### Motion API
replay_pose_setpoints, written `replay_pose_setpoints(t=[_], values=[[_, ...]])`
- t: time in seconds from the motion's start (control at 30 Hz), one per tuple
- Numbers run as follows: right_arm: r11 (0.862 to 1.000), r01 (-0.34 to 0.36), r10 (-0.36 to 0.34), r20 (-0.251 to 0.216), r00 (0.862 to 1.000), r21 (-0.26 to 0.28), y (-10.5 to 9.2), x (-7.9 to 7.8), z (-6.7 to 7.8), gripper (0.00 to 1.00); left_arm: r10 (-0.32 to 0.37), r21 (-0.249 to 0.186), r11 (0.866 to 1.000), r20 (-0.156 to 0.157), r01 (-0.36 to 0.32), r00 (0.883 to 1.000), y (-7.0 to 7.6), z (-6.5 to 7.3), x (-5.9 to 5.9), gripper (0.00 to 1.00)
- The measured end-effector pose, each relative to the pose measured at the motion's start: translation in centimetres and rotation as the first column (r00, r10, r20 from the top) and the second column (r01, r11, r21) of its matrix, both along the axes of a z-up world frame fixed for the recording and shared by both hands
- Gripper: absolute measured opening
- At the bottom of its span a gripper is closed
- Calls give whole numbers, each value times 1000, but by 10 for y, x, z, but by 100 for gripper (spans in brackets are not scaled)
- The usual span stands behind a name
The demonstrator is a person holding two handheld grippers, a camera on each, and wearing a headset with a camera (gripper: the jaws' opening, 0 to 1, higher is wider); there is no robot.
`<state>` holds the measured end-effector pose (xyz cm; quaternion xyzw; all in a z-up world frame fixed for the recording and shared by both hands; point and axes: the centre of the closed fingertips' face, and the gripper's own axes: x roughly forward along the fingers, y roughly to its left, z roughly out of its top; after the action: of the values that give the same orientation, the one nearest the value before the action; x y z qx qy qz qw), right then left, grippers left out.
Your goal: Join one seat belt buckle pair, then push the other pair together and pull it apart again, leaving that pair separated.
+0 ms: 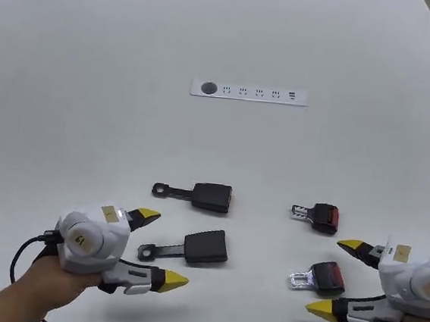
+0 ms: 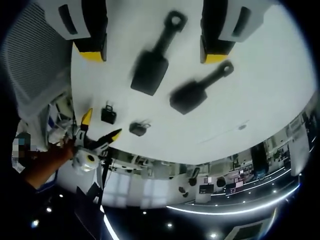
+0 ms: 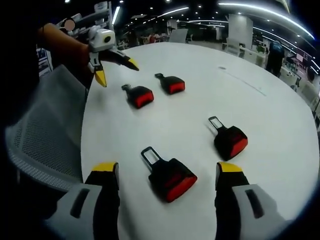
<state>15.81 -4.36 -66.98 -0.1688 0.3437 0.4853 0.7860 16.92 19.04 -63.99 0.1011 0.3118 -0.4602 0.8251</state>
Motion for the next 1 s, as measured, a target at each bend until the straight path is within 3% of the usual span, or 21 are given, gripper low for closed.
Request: replay_pose_setpoints(t=[0.33,0.57,0.67,0.7,0.83,0.9,0.93,1.0], values=[[994,-110,109,-50,993,-16,-3,2,-6,71,-77,15,997,-24,77,997,-17,-14,5,72],[977,-209,204,-78,976,-53,-7,-3,-10,64,-136,34,990,-51,138,989,-34,-24,7,67],[968,-245,238,-110,965,-56,-8,-8,-13,58,-163,44,985,-74,167,984,-38,-31,5,65],[964,-259,252,-96,963,-66,-10,-8,-14,57,-174,50,982,-98,180,980,-38,-35,3,63],[953,-294,287,-89,954,-70,-12,-9,-14,53,-194,52,979,-90,199,977,-41,-34,4,59],[950,-305,297,-111,948,-60,-12,-10,-13,42,-206,44,977,-77,210,975,-43,-34,6,57],[951,-301,293,-99,951,-77,-13,-7,-13,38,-208,45,976,-77,212,975,-45,-34,7,55],[947,-312,305,-94,948,-76,-13,-8,-13,38,-231,61,970,-69,235,971,-47,-33,6,52]])
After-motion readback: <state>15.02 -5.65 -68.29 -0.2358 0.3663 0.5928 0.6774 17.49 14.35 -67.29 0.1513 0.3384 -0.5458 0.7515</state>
